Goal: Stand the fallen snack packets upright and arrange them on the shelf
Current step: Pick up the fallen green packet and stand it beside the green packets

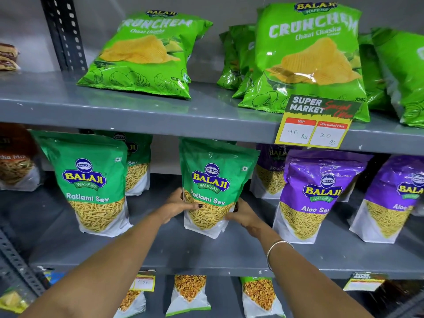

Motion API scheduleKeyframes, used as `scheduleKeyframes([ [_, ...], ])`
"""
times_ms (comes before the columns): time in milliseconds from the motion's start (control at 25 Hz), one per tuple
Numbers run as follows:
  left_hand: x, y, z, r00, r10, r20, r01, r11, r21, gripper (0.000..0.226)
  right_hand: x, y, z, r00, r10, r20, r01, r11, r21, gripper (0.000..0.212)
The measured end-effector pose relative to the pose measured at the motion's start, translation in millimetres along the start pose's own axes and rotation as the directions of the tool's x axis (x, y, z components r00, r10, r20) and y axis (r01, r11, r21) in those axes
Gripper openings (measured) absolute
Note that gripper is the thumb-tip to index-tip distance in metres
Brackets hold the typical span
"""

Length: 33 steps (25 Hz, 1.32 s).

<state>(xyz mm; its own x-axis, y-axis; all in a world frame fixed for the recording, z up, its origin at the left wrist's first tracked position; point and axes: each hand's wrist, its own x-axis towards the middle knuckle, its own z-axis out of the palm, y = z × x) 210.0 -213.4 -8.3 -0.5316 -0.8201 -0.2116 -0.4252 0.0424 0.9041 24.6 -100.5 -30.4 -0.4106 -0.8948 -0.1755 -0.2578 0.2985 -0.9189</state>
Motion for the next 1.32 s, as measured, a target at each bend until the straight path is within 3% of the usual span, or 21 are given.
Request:
scheduleKeyframes([
  [80, -2.8, -0.6, 4.9, 0.999, 0.014, -0.041, -0.016, 0.999, -0.045, 0.056, -1.9, -3.2, 1.7, 0.995, -0.017, 0.096, 0.012, 0.998, 0.059, 0.075],
  [280, -6.0, -9.9, 10.2, 0.993, 0.027, -0.113, -0.035, 0.997, -0.074, 0.063, 5.2, 2.8, 9.4, 0.996, -0.059, 0.072, 0.049, 0.988, 0.145, 0.103],
  [440, -11.3, -11.7, 15.1, 0.987, 0.025, -0.161, -0.036, 0.997, -0.063, 0.077, 2.2, -0.9, 5.8, 0.989, -0.084, 0.126, 0.064, 0.986, 0.156, 0.079],
  [680, -18.7, -7.8, 20.0, 0.980, 0.015, -0.199, -0.026, 0.998, -0.049, 0.079, -0.1, -0.9, 5.8, 0.989, -0.060, 0.132, 0.041, 0.989, 0.139, 0.073],
  [760, -22.0, -8.9, 20.9, 0.984, 0.007, -0.177, -0.015, 0.999, -0.043, 0.078, -1.6, -5.2, 3.1, 0.986, 0.015, 0.164, -0.017, 1.000, 0.013, 0.063],
  [840, -29.9, -15.3, 19.0, 0.989, -0.031, -0.143, 0.030, 1.000, -0.010, 0.070, -10.8, -18.0, -3.6, 0.948, 0.240, 0.209, -0.180, 0.946, -0.269, 0.041],
  [960, -47.9, -32.1, -2.3, 0.983, -0.044, -0.181, 0.076, 0.982, 0.171, 0.032, -18.9, -38.6, -6.6, 0.764, 0.601, 0.236, -0.373, 0.709, -0.599, 0.033],
  [1000, -55.3, -39.5, -14.3, 0.970, -0.037, -0.242, 0.084, 0.979, 0.187, 0.028, -19.0, -48.5, 1.9, 0.717, 0.647, 0.258, -0.365, 0.665, -0.652, 0.035],
  [1040, -62.7, -49.5, -28.5, 0.951, -0.028, -0.309, 0.098, 0.972, 0.214, 0.038, -17.8, -59.2, 17.1, 0.698, 0.660, 0.280, -0.337, 0.647, -0.684, 0.036],
  [1120, -82.5, -68.5, -57.2, 0.884, -0.013, -0.467, 0.094, 0.984, 0.150, 0.047, -18.2, -82.6, 59.1, 0.724, 0.601, 0.339, -0.231, 0.674, -0.701, 0.031],
  [1200, -98.6, -91.3, -90.2, 0.785, 0.052, -0.618, -0.016, 0.998, 0.064, 0.041, -21.6, -104.3, 112.9, 0.804, 0.457, 0.380, -0.108, 0.741, -0.663, 0.030],
  [1280, -102.0, -115.1, -134.0, 0.698, 0.133, -0.704, -0.094, 0.991, 0.094, 0.028, -23.9, -118.5, 168.4, 0.893, 0.275, 0.356, -0.021, 0.816, -0.578, 0.061],
  [1320, -96.3, -123.5, -155.5, 0.697, 0.134, -0.704, -0.086, 0.991, 0.104, 0.034, -20.4, -119.9, 193.0, 0.926, 0.206, 0.317, -0.014, 0.858, -0.514, 0.077],
])
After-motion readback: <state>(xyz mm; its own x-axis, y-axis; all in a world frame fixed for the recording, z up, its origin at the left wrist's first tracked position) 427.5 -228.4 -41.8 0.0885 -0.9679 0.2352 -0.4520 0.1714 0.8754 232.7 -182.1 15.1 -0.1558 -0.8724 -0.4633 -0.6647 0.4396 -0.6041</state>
